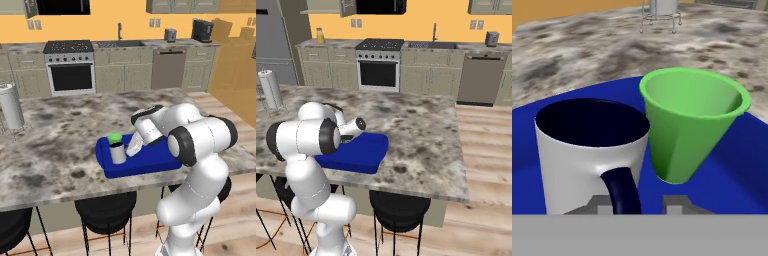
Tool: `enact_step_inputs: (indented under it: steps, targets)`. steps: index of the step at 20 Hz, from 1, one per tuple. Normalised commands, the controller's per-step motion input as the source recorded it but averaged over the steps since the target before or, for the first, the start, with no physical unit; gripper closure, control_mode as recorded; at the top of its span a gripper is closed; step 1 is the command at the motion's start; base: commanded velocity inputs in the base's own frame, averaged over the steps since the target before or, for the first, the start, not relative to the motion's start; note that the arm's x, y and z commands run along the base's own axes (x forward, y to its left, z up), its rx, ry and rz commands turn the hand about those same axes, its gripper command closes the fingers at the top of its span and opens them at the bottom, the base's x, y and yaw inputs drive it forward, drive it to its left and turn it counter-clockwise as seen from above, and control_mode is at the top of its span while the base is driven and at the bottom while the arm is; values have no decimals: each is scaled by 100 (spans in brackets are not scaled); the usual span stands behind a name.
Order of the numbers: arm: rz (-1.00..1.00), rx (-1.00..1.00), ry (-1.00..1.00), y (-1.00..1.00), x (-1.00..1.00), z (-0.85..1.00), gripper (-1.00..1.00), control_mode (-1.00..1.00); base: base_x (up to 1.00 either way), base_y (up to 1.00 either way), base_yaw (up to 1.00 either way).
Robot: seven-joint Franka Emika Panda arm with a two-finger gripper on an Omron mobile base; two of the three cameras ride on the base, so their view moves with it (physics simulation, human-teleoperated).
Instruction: There is a tray on the dining counter. Grab the cup, mug, and pitcher and place them on the tray. The pitcher may be placed next to the tray if it cannot fit the tray.
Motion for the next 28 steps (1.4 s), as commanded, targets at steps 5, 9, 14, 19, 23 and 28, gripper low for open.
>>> enact_step_inputs:
  steps: [5,9,14,19,23,28]
  targets:
    - [0,0,0,0,0,0,-100,-100,0,0,0]
    - [1,0,0,0,0,0,-100,-100,0,0,0]
    - [3,0,0,-1,-6,0,-100,-100,0,0,0]
    - [4,0,-10,0,-31,0,-100,-100,0,0,0]
    - [6,0,-10,0,-41,0,-100,-100,0,0,0]
    - [5,0,-5,0,-30,1,-100,-100,0,0,0]
